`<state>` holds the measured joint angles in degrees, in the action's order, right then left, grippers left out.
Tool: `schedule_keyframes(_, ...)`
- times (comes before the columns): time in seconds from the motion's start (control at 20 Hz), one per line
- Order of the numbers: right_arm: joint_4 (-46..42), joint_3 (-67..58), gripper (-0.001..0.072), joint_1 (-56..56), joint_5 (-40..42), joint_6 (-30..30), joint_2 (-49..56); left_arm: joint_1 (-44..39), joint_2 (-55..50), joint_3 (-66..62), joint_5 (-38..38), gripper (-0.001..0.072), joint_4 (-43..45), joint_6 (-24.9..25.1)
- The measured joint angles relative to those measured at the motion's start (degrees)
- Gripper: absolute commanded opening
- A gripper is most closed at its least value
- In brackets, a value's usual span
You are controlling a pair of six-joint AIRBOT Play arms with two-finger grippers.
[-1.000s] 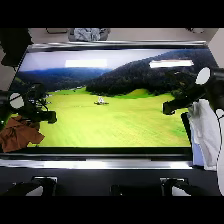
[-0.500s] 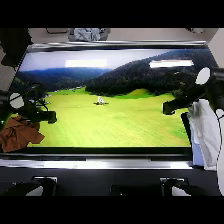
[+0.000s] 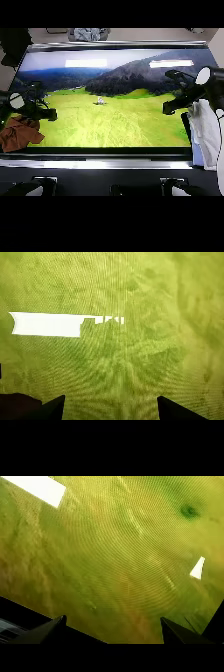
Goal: Fold the shirts.
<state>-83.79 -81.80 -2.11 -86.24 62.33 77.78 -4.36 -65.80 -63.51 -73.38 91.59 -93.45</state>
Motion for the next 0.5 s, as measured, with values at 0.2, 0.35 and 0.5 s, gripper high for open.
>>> schedule_keyframes(0.2,-0.02,0.0,0.0678,0.0,3.52,0.02,0.0,-0.09,0.0,0.0,6.84,0.072,-0.04,0.0)
schedule_keyframes(0.35,-0.02,0.0,0.0678,0.0,6.95,0.02,0.0,0.46,0.02,-1.01,9.97,0.072,2.08,0.0)
schedule_keyframes(0.5,-0.02,0.0,0.0677,0.0,9.81,0.0,0.0,6.03,0.07,-4.26,8.13,0.0592,8.96,-4.04)
